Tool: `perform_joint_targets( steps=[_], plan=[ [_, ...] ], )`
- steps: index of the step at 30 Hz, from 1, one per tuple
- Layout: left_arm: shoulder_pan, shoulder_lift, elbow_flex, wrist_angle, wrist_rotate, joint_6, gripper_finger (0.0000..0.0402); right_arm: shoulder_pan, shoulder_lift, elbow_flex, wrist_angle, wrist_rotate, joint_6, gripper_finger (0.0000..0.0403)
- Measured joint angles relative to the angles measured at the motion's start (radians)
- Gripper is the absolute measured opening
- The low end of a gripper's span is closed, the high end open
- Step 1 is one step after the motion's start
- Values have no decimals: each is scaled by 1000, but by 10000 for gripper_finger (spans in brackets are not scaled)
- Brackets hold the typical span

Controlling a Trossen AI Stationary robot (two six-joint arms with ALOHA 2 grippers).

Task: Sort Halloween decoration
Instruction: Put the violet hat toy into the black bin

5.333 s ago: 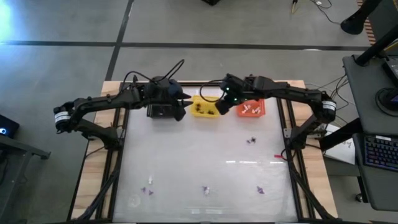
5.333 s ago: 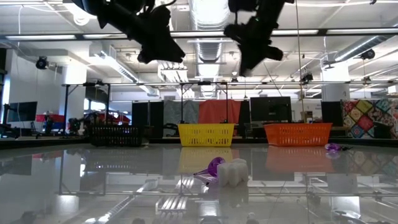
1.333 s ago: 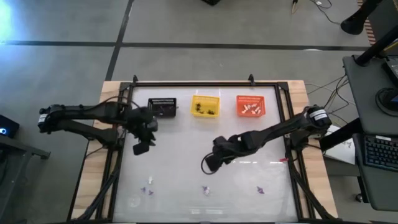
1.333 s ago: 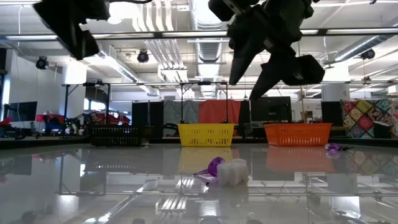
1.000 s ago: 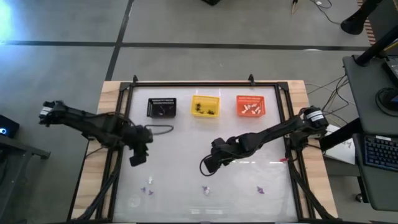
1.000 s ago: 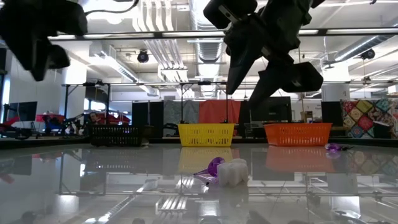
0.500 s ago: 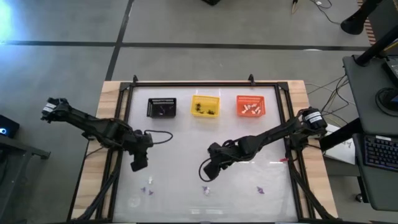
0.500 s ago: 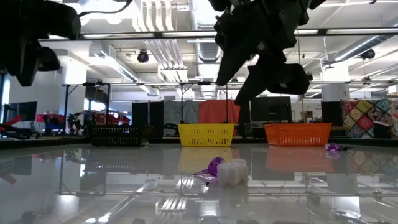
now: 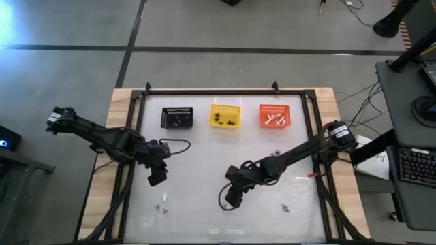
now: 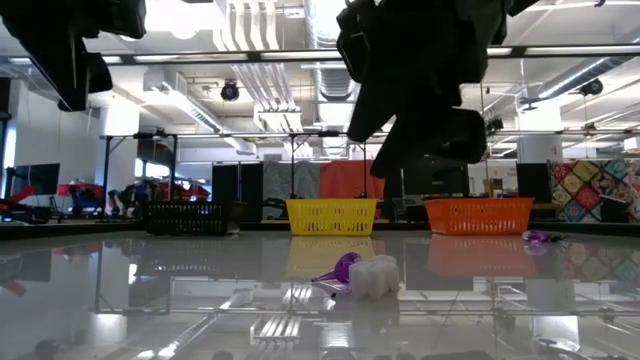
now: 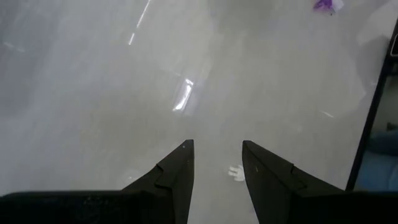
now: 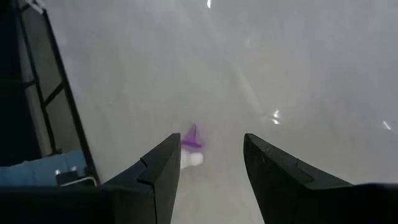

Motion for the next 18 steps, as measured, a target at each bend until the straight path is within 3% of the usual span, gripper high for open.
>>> perform_joint_targets(
  steps=[9,18],
  plan=[
    [0,4,0,2,0,-31,118,28,30,27,39,52,16,167],
    [0,3,13,4,0,-41,118,51,178,180,-28,49,-24,167]
  ],
)
